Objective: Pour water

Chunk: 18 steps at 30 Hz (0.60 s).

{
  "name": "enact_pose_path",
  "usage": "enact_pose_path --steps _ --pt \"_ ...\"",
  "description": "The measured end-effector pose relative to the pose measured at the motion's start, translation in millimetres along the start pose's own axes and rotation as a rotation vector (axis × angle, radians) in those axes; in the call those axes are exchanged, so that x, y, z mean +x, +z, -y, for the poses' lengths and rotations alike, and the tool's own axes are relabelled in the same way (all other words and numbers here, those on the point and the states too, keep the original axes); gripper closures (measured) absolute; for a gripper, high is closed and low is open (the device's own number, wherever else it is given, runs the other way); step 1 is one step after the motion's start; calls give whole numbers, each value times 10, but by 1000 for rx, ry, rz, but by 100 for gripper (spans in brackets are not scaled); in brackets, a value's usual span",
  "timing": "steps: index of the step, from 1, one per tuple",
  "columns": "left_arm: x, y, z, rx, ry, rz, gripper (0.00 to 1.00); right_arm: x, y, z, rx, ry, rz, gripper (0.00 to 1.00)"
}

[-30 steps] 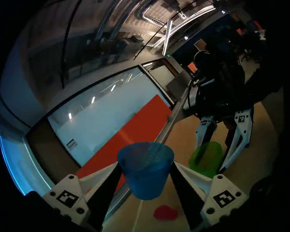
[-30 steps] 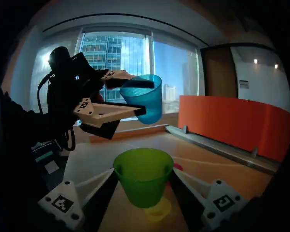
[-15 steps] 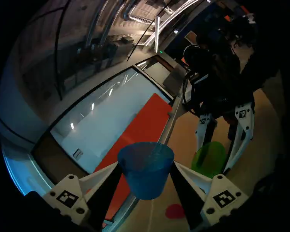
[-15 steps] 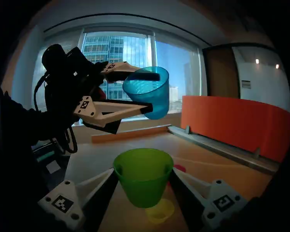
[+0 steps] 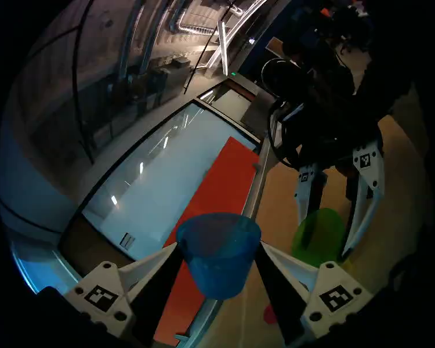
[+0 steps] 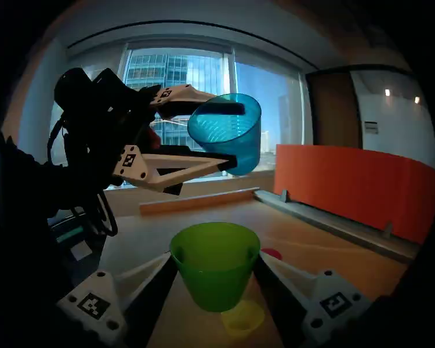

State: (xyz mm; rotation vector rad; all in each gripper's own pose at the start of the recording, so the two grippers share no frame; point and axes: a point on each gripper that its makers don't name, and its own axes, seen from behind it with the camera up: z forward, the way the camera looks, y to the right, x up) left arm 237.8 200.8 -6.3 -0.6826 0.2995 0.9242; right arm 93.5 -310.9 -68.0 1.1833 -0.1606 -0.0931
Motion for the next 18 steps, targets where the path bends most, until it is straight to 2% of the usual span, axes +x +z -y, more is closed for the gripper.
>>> enact_pose_path --steps 18 --pt "89 -4 28 26 97 -2 16 34 21 21 3 -3 -3 11"
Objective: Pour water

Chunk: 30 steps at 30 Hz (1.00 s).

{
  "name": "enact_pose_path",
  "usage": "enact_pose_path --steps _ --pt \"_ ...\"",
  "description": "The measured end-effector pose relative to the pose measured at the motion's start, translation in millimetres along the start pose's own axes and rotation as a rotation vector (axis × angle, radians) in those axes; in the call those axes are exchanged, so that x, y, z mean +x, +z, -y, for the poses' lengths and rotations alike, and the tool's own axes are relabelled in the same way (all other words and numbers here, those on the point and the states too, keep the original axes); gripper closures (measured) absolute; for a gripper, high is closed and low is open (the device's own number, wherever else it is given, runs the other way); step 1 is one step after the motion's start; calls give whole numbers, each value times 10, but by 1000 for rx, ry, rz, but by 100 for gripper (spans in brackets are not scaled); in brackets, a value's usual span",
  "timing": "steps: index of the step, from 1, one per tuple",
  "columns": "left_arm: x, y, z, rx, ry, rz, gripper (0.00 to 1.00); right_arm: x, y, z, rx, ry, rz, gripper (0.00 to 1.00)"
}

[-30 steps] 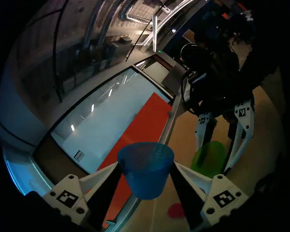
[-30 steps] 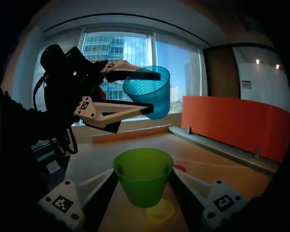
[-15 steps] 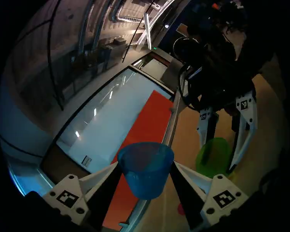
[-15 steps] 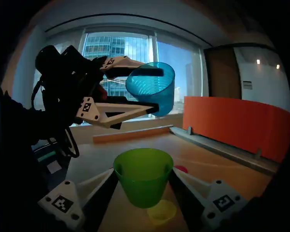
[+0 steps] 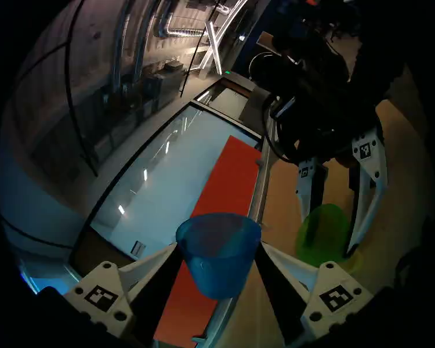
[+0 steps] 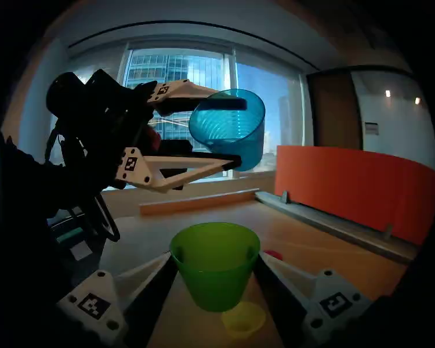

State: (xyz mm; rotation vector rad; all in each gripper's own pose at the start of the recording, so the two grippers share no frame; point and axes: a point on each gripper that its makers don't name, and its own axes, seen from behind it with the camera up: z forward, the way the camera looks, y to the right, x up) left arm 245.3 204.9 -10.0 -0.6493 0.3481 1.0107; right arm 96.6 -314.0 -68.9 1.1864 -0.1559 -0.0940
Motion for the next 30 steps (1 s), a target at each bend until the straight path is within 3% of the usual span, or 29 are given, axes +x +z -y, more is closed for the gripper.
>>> enact_pose_path --steps 30 --pt "42 -19 83 28 95 -3 16 25 4 -6 -1 -7 -6 11"
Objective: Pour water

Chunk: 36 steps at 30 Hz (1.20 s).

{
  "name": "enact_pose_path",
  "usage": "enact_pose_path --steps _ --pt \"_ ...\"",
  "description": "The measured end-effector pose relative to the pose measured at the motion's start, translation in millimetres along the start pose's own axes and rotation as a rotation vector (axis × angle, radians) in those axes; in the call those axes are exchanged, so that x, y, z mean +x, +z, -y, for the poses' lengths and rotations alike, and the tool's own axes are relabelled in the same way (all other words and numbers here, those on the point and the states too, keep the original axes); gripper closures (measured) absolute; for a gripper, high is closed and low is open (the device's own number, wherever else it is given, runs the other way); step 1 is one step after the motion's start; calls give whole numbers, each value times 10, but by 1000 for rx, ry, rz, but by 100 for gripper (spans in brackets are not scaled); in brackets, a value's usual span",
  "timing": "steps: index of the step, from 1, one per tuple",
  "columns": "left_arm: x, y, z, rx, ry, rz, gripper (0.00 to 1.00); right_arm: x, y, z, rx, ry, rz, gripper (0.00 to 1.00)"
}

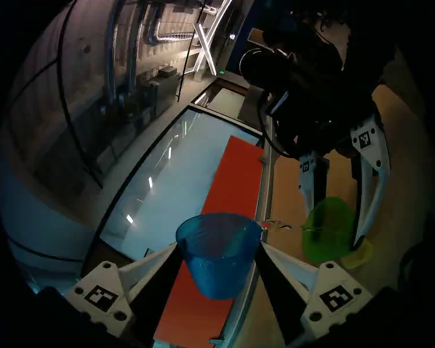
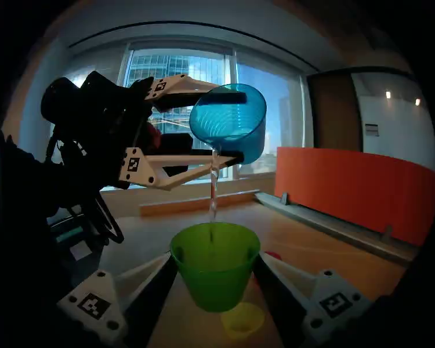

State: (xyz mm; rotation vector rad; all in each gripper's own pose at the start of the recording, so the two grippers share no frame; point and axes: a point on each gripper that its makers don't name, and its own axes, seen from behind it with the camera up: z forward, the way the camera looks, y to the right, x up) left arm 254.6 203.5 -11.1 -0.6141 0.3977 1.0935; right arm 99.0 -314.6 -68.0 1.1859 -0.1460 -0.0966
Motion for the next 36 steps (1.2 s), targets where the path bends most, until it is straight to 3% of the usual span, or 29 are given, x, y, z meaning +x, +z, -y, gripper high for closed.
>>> enact_pose_path --steps 36 --pt "140 -28 137 23 135 3 16 60 -43 32 -2 -14 -19 12"
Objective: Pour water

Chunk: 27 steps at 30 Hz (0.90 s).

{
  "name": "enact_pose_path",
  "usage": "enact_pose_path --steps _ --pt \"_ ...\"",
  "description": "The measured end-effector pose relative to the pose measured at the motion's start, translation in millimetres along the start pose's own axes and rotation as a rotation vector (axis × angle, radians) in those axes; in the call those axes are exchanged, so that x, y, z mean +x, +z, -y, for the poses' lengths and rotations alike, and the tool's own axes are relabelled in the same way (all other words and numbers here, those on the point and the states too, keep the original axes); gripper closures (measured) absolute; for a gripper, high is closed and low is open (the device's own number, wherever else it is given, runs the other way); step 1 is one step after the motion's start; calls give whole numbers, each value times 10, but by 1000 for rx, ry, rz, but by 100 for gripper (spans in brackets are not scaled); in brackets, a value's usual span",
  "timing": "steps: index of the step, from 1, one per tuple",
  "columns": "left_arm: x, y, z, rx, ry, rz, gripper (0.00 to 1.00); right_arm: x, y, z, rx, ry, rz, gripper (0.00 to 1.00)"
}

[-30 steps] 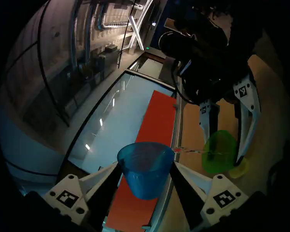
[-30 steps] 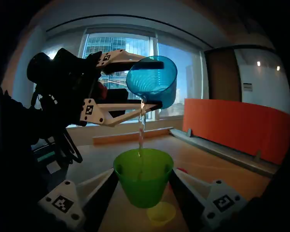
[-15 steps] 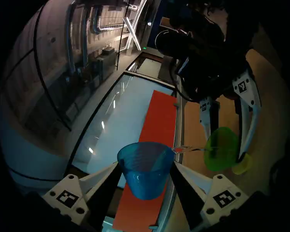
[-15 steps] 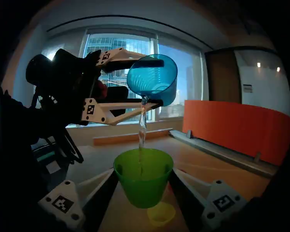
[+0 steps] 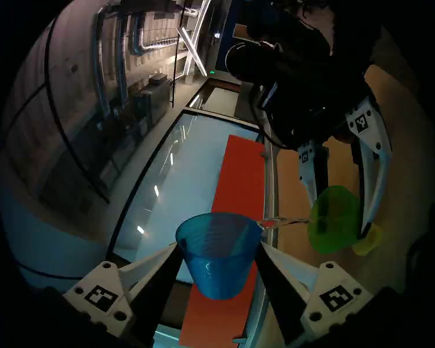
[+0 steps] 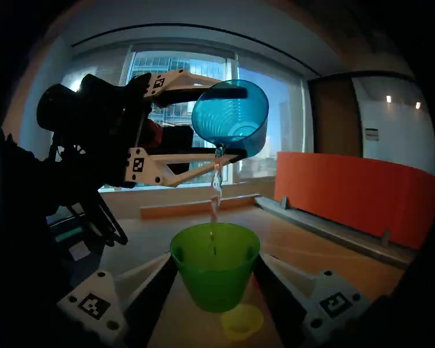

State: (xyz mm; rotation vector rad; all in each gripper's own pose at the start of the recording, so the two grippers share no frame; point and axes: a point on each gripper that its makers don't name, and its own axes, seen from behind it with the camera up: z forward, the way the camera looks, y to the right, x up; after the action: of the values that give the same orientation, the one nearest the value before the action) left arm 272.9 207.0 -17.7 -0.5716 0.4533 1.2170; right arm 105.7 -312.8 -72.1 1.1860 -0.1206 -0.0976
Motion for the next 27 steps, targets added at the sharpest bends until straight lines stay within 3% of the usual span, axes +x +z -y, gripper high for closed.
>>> enact_pose_path --steps 27 --pt "48 3 36 14 85 0 16 35 -16 2 -1 -3 -8 12"
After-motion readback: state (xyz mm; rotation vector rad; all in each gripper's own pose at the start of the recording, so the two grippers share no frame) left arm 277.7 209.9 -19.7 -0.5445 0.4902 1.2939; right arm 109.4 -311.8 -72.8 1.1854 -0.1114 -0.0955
